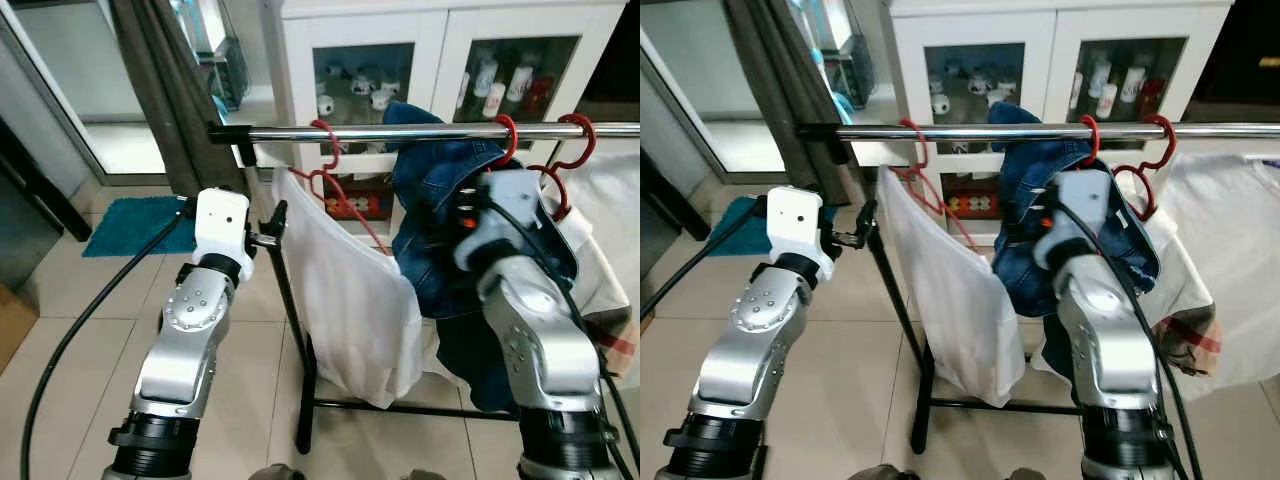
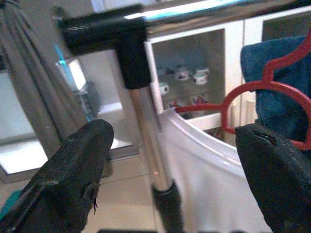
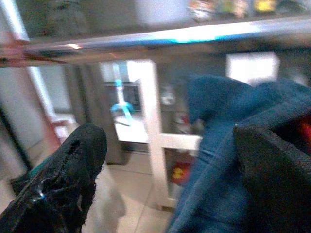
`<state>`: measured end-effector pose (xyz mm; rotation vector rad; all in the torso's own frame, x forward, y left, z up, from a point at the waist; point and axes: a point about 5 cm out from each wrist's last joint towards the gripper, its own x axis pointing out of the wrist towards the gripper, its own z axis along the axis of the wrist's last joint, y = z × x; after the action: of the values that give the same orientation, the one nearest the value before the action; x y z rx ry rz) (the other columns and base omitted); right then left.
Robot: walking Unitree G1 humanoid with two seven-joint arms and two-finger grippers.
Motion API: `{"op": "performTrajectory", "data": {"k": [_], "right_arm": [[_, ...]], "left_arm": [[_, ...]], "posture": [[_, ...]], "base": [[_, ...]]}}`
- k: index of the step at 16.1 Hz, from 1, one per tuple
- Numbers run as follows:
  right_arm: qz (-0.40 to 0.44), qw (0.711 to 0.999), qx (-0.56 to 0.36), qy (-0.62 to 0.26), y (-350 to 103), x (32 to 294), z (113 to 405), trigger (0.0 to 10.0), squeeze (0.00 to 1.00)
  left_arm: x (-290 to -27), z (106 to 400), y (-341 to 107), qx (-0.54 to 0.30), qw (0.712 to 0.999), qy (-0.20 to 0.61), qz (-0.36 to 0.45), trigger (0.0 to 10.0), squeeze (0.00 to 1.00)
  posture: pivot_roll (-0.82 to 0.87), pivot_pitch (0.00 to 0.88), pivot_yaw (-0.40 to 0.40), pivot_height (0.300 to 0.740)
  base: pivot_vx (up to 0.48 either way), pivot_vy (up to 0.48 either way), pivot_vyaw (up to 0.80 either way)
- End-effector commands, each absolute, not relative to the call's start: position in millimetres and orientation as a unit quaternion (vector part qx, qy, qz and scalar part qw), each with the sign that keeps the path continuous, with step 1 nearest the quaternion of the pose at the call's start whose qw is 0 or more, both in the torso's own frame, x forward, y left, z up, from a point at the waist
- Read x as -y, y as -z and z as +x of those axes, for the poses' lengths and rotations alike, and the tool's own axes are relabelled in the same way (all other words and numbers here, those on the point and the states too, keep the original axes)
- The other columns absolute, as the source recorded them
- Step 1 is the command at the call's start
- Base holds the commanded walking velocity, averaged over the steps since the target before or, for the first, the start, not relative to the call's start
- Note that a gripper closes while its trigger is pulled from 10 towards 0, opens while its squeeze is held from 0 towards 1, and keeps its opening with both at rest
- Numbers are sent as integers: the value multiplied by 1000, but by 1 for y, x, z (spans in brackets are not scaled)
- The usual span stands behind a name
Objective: Hang hanger
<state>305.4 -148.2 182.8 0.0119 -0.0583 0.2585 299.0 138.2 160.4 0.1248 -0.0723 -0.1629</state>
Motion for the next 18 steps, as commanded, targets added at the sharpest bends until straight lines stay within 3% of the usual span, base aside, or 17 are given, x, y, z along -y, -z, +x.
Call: {"op": "performTrajectory", "data": {"k": [1, 5, 9, 13, 14, 15, 16, 18], "right_arm": [[-22, 990, 36, -133, -185, 147, 309, 10000, 1000], [-22, 991, 23, -133, -182, 145, 314, 10000, 1000], [-32, 993, 24, -115, -177, 140, 317, 10000, 1000], [-4, 991, 23, -133, -179, 134, 317, 10000, 1000], [6, 990, 23, -139, -180, 133, 316, 3059, 1000], [18, 988, 22, -150, -180, 130, 316, 0, 965], [18, 988, 22, -154, -180, 129, 315, 0, 0], [19, 987, 22, -156, -180, 127, 315, 0, 0]], "left_arm": [[-144, 300, -160, 33, 995, 71, 68, 10000, 0], [-145, 302, -161, 37, 995, 67, 68, 10000, 0], [-141, 302, -161, 36, 994, 72, 72, 10000, 0], [-143, 301, -157, 24, 996, 62, 61, 10000, 0], [-144, 301, -156, 21, 996, 61, 60, 10000, 0], [-144, 301, -155, 21, 996, 59, 60, 10000, 0], [-144, 301, -154, 20, 996, 57, 61, 10000, 0], [-145, 300, -153, 16, 997, 49, 62, 10000, 0]], "posture": [[-82, 39, 86, 740], [-83, 35, 87, 740], [-82, 34, 87, 740], [-80, 34, 70, 740], [-81, 34, 69, 740], [-80, 35, 66, 740], [-80, 35, 65, 740], [-78, 39, 65, 740]], "base": [[0, 0, 0], [0, 0, 0], [0, -480, 800], [0, 0, 0], [0, 0, 0], [0, 0, 0], [0, 0, 0], [0, 0, 0]]}}
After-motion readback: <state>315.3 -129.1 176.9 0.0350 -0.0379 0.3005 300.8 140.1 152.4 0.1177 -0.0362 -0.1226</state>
